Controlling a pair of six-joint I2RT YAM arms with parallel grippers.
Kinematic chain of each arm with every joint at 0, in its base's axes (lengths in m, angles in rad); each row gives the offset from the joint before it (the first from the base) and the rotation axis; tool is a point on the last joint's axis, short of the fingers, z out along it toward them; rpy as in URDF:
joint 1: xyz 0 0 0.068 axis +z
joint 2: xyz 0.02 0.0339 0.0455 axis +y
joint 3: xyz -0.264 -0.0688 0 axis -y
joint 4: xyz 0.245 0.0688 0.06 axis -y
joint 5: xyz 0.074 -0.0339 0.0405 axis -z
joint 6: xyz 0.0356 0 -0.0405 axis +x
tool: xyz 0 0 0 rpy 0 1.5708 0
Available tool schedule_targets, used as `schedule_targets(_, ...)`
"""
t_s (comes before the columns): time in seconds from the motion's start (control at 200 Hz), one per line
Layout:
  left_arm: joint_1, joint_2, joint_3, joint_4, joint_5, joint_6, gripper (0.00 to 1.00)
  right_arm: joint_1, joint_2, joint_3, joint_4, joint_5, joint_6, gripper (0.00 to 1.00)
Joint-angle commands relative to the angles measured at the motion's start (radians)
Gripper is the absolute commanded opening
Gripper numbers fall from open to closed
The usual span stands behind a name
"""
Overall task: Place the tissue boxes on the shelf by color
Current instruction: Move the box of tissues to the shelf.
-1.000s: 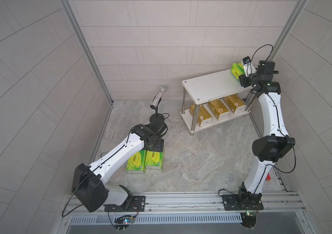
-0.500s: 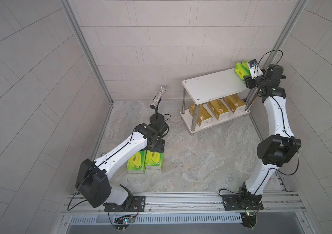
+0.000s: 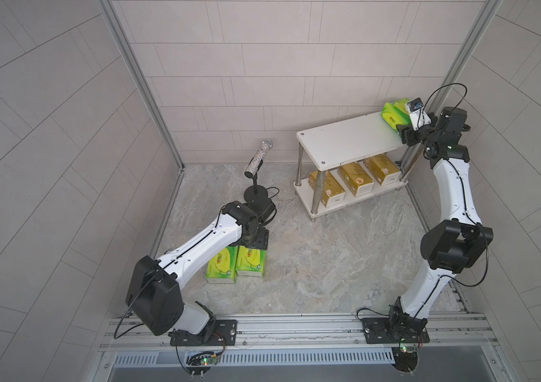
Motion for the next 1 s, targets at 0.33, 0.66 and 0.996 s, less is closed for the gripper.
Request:
schedule_targets(0.33,0.003,-0.017,0.032,-0.027,-0.021,-0.004,0.84,-0.003,-0.047,-0.011,0.036,-0.006,0.142,0.81)
schedule_targets(0.66,0.003,-0.047,0.025,-0.029,-0.022,-0.006,0.84,0.000,-0.122,-0.085,0.158,0.031,0.235,0.91)
schedule_targets(0.996,0.003,-0.078,0.017,-0.028,-0.029,-0.010,0.84,0.000,-0.212,-0.129,0.220,0.076,0.348,0.97)
